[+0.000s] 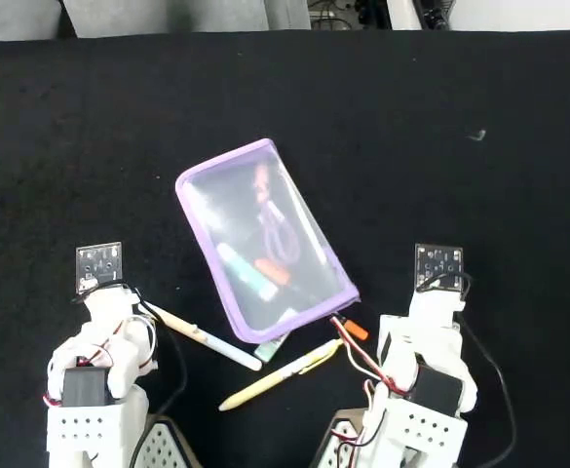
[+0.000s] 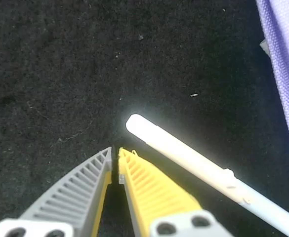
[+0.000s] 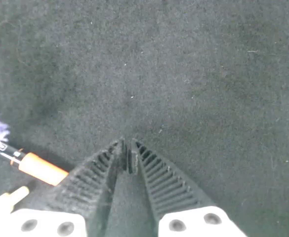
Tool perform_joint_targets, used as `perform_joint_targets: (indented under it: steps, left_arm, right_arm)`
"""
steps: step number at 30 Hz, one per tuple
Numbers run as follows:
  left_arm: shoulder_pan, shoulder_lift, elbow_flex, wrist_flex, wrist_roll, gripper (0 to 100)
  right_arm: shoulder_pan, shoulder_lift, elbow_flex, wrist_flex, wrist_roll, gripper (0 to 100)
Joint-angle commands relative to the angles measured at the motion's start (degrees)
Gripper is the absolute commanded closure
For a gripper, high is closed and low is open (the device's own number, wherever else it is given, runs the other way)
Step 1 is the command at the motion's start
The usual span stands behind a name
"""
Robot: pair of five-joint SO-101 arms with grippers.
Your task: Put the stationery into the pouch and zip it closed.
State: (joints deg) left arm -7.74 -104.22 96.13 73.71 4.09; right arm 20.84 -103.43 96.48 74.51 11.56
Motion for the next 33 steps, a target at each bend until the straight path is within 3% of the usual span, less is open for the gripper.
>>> perform_joint_targets:
  steps: [1,33]
  left_arm:
    - [-0.5,-0.1,1.3,-0.7,-0.5,97]
    - [-0.5,-0.1,1.3,-0.7,-0.5,97]
  right_arm:
    - [0.3,-5.0,0.0,0.2,0.4,98.6]
    - [0.3,-5.0,0.0,0.2,0.0,98.6]
